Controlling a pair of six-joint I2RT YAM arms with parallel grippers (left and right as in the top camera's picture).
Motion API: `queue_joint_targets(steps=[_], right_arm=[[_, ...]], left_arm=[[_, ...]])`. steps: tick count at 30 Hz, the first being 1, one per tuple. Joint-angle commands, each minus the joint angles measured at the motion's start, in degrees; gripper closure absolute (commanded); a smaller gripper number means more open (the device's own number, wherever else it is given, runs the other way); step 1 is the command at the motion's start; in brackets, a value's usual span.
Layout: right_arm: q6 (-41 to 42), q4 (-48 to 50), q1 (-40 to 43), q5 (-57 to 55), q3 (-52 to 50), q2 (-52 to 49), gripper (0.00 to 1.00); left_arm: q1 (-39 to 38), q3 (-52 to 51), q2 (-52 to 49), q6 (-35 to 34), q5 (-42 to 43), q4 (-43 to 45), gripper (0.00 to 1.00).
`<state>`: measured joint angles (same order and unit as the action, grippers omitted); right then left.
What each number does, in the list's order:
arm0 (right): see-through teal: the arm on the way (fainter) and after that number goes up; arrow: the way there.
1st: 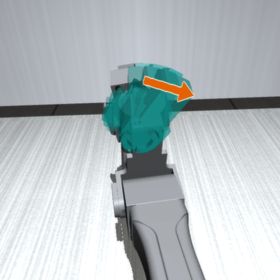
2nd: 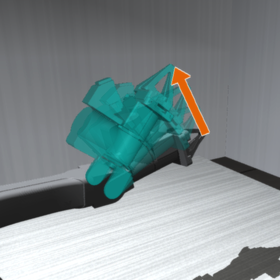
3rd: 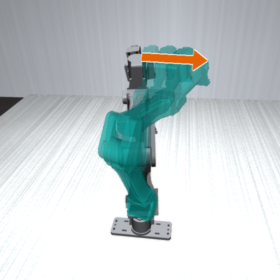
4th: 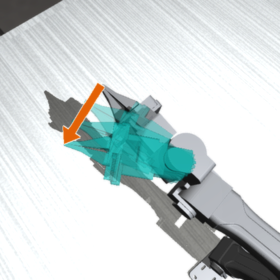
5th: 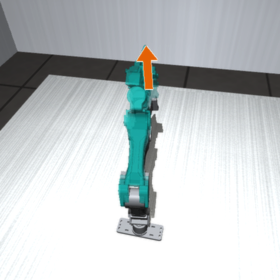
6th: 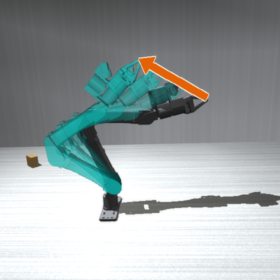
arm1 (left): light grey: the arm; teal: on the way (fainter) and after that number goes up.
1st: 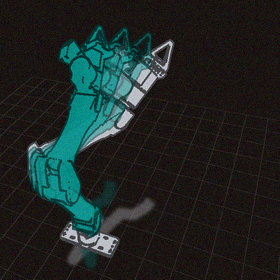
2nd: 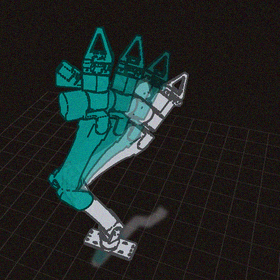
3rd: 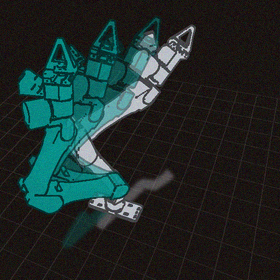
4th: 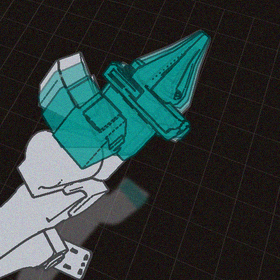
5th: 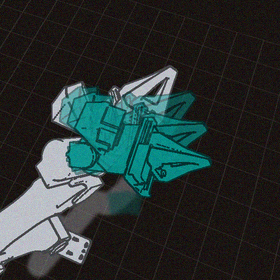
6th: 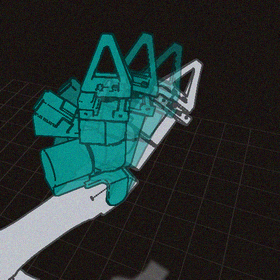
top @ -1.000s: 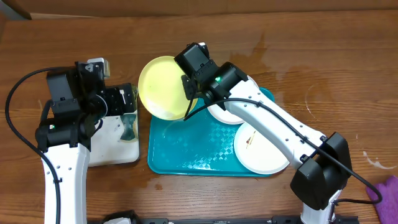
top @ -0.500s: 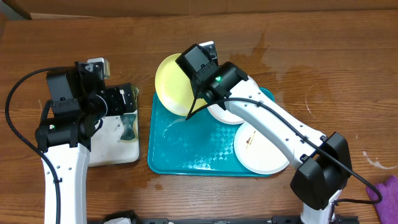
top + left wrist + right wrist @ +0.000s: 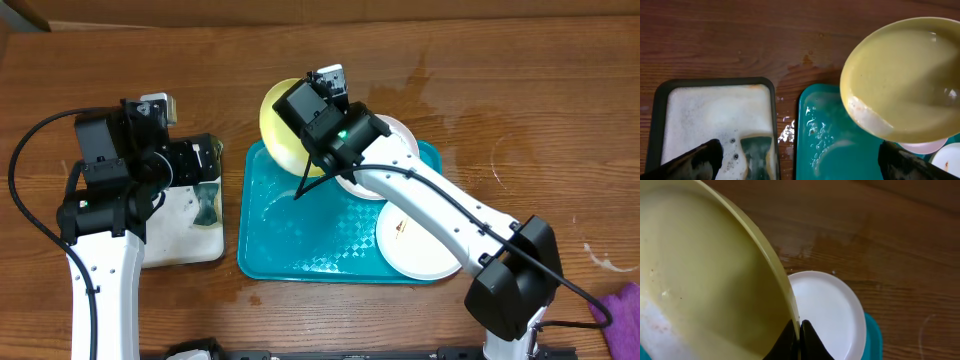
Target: Clean dirty plates on tray and stack at the side
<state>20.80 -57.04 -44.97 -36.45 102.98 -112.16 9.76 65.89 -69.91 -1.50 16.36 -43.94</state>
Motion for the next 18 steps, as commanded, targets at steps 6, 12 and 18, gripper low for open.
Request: queue_joint_targets(steps=[6,12,18], right_arm=[[0.44,0.55,-8.20,-20.63,1.20,-0.98,0.96],[0.46,2.56,-14.08,-32.17,-1.40,-1.25,0.96],[0.48,4.74,-17.59,-38.66,-3.74,-2.10,0.96]], left_arm=[[-0.02,1.11,-0.28,0.24,1.05,0.02,0.00],[-0.02,1.11,-0.28,0.24,1.05,0.02,0.00],[-0.02,1.11,-0.28,0.24,1.05,0.02,0.00]])
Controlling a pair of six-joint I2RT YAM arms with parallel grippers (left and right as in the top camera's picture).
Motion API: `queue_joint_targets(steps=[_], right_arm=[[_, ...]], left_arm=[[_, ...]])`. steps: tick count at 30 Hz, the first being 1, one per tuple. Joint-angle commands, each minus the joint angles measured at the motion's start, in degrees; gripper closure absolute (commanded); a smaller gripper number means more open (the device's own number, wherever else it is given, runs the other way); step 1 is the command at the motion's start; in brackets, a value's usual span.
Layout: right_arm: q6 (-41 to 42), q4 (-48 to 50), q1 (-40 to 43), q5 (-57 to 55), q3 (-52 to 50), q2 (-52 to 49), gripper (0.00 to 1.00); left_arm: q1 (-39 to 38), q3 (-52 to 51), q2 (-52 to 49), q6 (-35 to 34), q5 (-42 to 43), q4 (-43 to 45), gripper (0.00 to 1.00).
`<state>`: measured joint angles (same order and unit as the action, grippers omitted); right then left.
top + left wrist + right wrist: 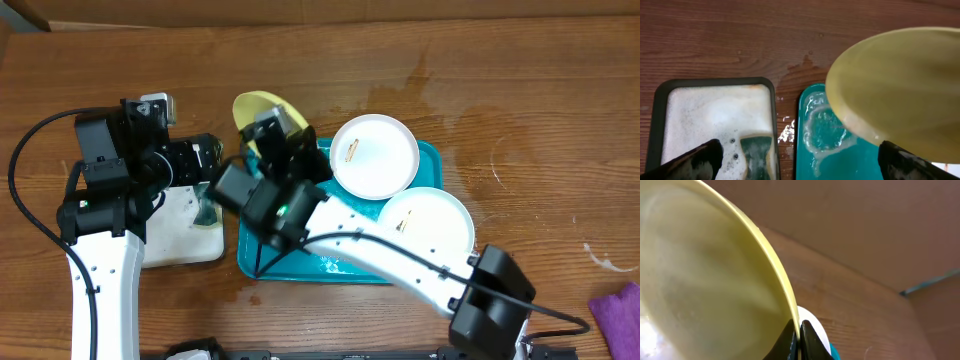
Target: Clean dirty plates on tray and stack at the side
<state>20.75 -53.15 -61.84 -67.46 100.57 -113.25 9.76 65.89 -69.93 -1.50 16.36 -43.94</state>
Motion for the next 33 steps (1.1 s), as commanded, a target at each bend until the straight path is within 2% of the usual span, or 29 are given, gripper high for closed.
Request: queue_joint_targets(steps=[1,4,10,17,20,24,28,31,33], right_arm=[[0.50,1.46,-0.92,-8.50,-2.03,-1.01,0.96],[0.52,1.64,-1.22,-8.70,-2.38,-1.01,0.96],[0.50,3.85,-1.57,-17.27,-2.38,-1.01,0.96],[1.09,3.10,-2.54,-15.12,-2.38,-1.01,0.96],[2.84,3.52,-2.78,-4.37,-2.38,-1.01,0.96],[7.61,1.25,-2.73,-6.82,-2.38,-0.98,0.96],[8.31,0.35,-1.77,-5.73,-2.38,-0.98,0.96],[5.40,-0.26,-1.70,-4.37,-2.38,-1.01,0.96],[7.58,-0.87,-1.53,-3.08,-2.36,-0.98,0.96]], left_arm=[[-0.02,1.11,-0.26,0.24,1.05,0.02,0.00],[-0.02,1.11,-0.26,0.24,1.05,0.02,0.00],[-0.02,1.11,-0.26,0.24,1.05,0.02,0.00],[-0.02,1.11,-0.26,0.24,1.05,0.02,0.00],[-0.02,1.11,-0.26,0.24,1.05,0.02,0.00],[-0.02,1.11,-0.26,0.24,1.05,0.02,0.00],[-0.02,1.11,-0.26,0.24,1.05,0.02,0.00],[-0.02,1.11,-0.26,0.24,1.05,0.02,0.00],[-0.02,1.11,-0.26,0.24,1.05,0.02,0.00]])
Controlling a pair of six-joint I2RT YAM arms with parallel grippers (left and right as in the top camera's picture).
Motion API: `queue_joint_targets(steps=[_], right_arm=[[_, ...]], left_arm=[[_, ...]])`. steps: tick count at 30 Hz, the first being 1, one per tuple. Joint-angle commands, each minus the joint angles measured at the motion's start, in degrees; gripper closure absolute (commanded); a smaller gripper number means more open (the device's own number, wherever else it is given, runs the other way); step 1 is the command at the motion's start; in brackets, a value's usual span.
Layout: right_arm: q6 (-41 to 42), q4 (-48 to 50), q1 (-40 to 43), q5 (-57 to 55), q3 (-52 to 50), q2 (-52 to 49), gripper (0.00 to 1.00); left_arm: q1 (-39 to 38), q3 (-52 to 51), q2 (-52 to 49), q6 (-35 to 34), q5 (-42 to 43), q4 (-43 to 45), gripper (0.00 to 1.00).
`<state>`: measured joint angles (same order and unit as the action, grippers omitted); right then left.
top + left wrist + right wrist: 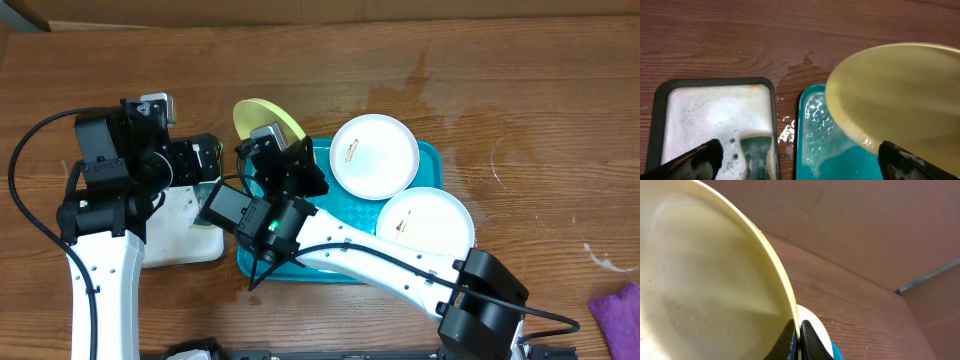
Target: Clean dirty plates on tray and stack at the side
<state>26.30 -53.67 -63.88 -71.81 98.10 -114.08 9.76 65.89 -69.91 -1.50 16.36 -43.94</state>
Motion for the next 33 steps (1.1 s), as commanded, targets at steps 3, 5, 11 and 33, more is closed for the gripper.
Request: queue_joint_targets(steps=[3,5,11,33], right_arm=[[0.79,-0.39,2.08,9.86,0.11,-0.15,0.96],[2.71,-0.46,4.28,17.86,0.11,-0.15,0.96],[3.91,0.04,16.26,45.53,0.79,1.88,0.96],[-10.10,-16.81,78.82,79.17,0.04,6.64,0.96]], left_arm=[[-0.02,1.11,-0.28,0.24,1.05,0.02,0.00],[-0.02,1.11,-0.28,0.24,1.05,0.02,0.00],[-0.02,1.11,-0.28,0.24,1.05,0.02,0.00],[-0.02,1.11,-0.33,0.24,1.05,0.02,0.00]])
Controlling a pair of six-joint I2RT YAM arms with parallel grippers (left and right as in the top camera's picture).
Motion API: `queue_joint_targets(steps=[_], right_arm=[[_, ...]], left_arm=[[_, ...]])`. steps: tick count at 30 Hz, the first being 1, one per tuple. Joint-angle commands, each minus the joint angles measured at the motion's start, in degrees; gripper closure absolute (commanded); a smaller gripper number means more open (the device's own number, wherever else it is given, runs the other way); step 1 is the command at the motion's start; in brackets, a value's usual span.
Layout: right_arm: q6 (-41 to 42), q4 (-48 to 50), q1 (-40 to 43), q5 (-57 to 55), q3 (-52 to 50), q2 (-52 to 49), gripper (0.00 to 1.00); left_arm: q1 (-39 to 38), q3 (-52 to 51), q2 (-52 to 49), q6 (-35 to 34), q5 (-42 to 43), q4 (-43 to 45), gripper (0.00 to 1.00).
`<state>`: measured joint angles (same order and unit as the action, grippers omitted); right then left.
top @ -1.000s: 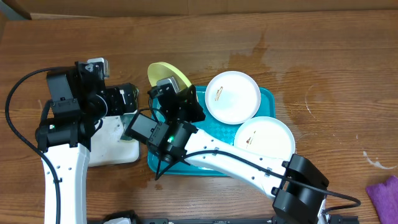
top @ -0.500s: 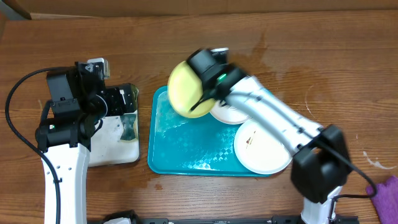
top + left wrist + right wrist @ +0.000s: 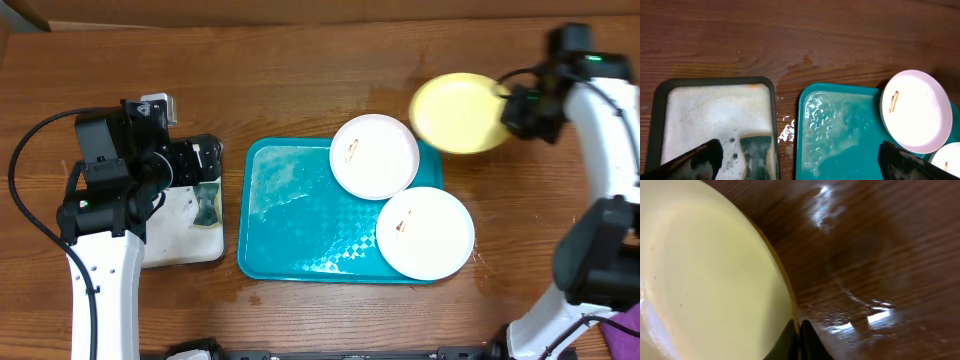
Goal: Clean dirty plates on tray and stack at the side
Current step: 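Carry the yellow plate right and set it on the table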
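My right gripper (image 3: 515, 108) (image 3: 800, 330) is shut on the rim of a yellow plate (image 3: 455, 112) (image 3: 705, 280), holding it over the bare wood right of the teal tray (image 3: 290, 240) (image 3: 840, 130). Two white plates with small brown smears lie on the tray's right side, one at the back (image 3: 374, 155) (image 3: 915, 110) and one at the front (image 3: 424, 232). My left gripper (image 3: 195, 175) (image 3: 799, 160) hangs open over the gap between the soapy tub (image 3: 170, 215) (image 3: 705, 115) and the tray. A green sponge (image 3: 756, 152) lies in the foam.
Wet patches mark the wood behind the tray (image 3: 420, 85). A purple cloth (image 3: 625, 310) sits at the front right corner. Suds and water cover the tray's left half.
My right arm has swung from the tray's left back corner to the far right of the table, carrying the yellow plate. The left gripper has not moved.
My right gripper held the yellow plate tilted over the tray's back. Then it held it steeply tipped at the tray's left back corner, with water spreading on the tray below. Now the plate is out over the wood to the right of the tray.
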<state>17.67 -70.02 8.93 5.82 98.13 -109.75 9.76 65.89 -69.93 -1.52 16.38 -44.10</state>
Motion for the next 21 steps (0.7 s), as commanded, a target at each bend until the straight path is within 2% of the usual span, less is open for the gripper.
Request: queue_joint_targets(steps=[1,6,11,12,14,15,18,21], right_arm=[[-1.46,-0.50,7.80,1.22,-0.50,2.32,0.96],[-1.40,0.94,13.51,-1.46,-4.09,2.32,0.96],[-1.38,5.16,14.51,-3.23,-10.01,2.32,0.96],[-1.38,6.14,14.51,-4.00,-11.15,2.32,0.90],[-1.25,7.72,14.51,-4.90,-12.72,2.32,0.62],[-1.22,8.00,14.51,-4.83,-12.90,2.32,0.52],[-1.44,7.50,14.51,-3.26,-11.93,2.40,0.47],[-5.81,5.60,13.42,5.29,-9.68,2.40,0.47]], left_arm=[[-0.02,1.11,-0.31,0.26,1.03,0.17,0.00],[-0.02,1.11,-0.31,0.26,1.03,0.17,0.00],[-0.02,1.11,-0.31,0.26,1.03,0.15,0.00],[-0.02,1.11,-0.31,0.26,1.03,0.20,0.00],[-0.02,1.11,-0.31,0.26,1.03,0.17,0.00],[-0.02,1.11,-0.31,0.26,1.03,0.17,0.00],[-0.02,1.11,-0.31,0.26,1.03,0.17,0.00],[-0.02,1.11,-0.31,0.26,1.03,0.17,0.00]])
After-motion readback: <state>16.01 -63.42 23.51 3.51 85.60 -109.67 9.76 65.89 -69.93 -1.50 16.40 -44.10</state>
